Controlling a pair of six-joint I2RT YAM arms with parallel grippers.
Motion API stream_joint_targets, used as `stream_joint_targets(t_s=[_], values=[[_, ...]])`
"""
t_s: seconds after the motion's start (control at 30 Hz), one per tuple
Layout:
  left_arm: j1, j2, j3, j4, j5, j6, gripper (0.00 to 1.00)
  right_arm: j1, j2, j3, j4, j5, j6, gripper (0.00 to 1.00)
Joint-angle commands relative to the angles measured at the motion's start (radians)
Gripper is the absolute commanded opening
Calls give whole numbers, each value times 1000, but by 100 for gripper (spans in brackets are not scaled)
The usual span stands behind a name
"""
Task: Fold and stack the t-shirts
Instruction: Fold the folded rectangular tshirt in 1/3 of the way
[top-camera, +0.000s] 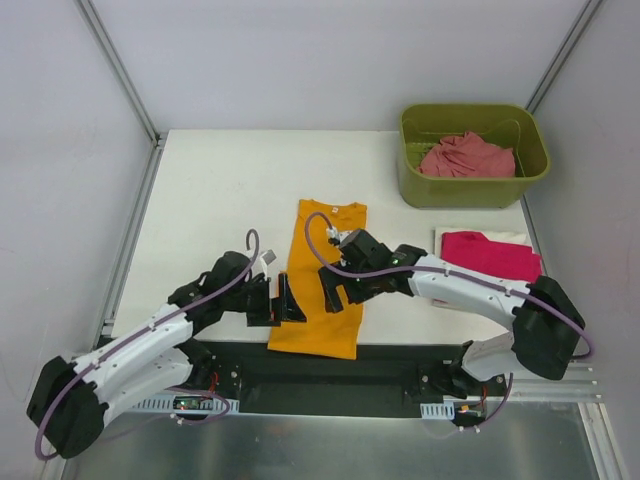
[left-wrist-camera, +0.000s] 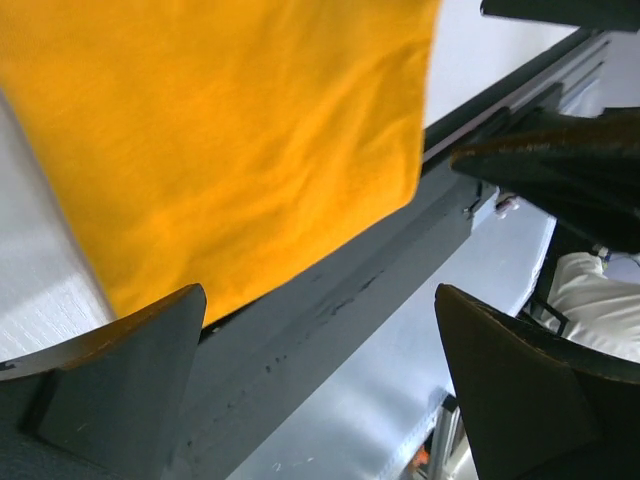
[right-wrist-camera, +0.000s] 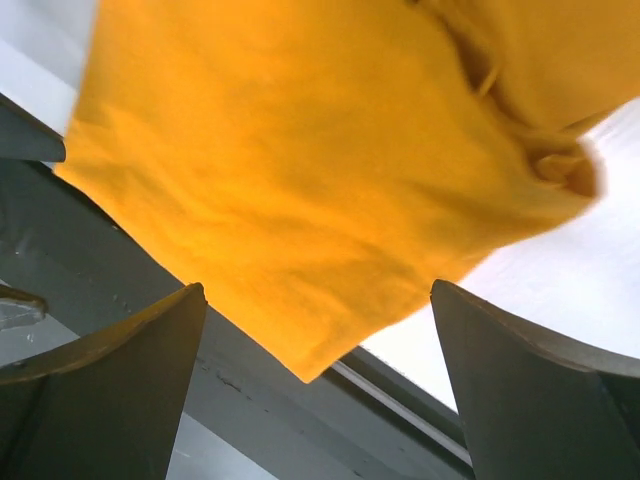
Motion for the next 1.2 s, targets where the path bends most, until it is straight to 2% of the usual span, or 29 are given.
stream_joint_targets(t_s=[0.0,0.1,0.2,0.3,0.33,0.43,0.57,0.8,0.83,0.97,1.17], values=[[-1,-85,100,-113,-63,40,99,-45,-72,167,-70,140,-136,99],[1,-46,121,-109,-122,81,99,-143,1,266,-64,132,-258,99],[-1,49,201,-87,-158,134,99,-250,135,396,-59,34,-334,100],[-1,132,227,-48,-110,167,99,-329,283,512,-82,-62,-371,99],[-1,148,225,-19,-101,170,99,-343,360,596,-99,-93,-381,98],[-1,211,216,20,-75,177,99,-377,481,709,-162,-83,-406,95],[-1,283,192,46,-52,169,99,-421,575,776,-191,-107,-400,87],[-1,350,160,49,-35,160,99,-433,653,781,-218,-151,-383,75],[-1,352,159,49,-34,160,99,-432,658,779,-217,-180,-383,70],[1,332,173,42,-40,170,99,-433,663,776,-203,-211,-374,64],[61,281,325,-56,-153,187,99,-432,609,718,-182,-207,-384,59]])
